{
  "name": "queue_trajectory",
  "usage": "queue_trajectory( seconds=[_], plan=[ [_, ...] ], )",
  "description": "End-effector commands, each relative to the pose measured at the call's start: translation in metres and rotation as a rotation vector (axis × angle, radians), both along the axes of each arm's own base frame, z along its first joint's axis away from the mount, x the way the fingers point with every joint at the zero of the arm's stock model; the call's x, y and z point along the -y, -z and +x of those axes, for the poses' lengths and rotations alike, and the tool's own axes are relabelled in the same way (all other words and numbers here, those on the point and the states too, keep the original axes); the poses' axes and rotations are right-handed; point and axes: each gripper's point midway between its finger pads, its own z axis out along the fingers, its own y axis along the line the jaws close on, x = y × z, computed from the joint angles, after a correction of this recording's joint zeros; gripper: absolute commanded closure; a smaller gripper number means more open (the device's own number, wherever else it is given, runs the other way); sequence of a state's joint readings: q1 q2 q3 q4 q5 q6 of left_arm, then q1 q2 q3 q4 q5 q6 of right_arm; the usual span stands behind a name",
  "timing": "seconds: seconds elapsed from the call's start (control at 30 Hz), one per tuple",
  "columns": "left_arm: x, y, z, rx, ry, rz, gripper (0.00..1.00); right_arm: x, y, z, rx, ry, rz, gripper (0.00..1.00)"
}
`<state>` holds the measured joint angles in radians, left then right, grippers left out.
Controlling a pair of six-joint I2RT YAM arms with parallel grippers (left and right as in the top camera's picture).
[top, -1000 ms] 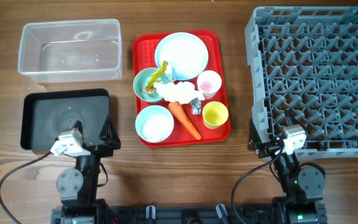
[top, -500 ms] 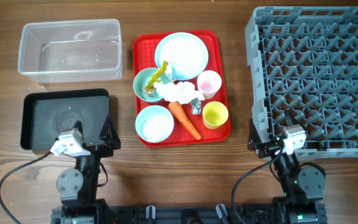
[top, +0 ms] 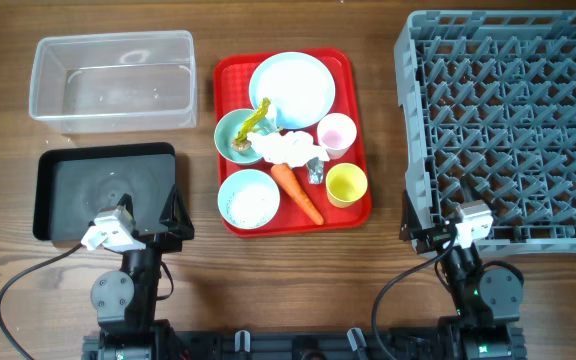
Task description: Sort waste into correct bins and load items into the dishwasher rack
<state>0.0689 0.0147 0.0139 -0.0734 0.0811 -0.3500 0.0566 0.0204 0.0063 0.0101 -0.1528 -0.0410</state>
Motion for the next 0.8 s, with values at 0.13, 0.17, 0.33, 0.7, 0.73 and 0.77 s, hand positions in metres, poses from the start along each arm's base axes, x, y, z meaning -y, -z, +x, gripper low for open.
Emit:
queue_trajectory(
  seconds=[0.13, 0.17, 0.33, 0.7, 0.73, 0.77],
  plan=[
    [0.001, 0.001, 0.0, 0.001, 0.008, 0.005, 0.0, 0.004, 0.001, 0.001, 0.007, 0.026, -0.063, 0.0],
    [0.001, 0.001, 0.0, 0.001, 0.008, 0.005, 0.0, 0.004, 0.001, 0.001, 0.007, 0.026, -0.063, 0.0],
    [0.001, 0.001, 0.0, 0.001, 0.008, 0.005, 0.0, 0.004, 0.001, 0.001, 0.008, 0.026, -0.064, 0.0],
    [0.011, -0.001, -0.001, 0.009, 0.066, -0.005, 0.0, -0.016, -0.023, -0.005, 0.106, -0.092, -0.06, 0.0],
    [0.012, -0.001, -0.001, 0.01, 0.074, -0.002, 0.0, -0.019, -0.027, -0.007, 0.112, -0.112, -0.061, 0.0],
    [0.015, -0.003, -0.001, 0.014, 0.089, 0.001, 0.0, -0.021, -0.036, -0.009, 0.123, -0.123, -0.06, 0.0]
  ],
)
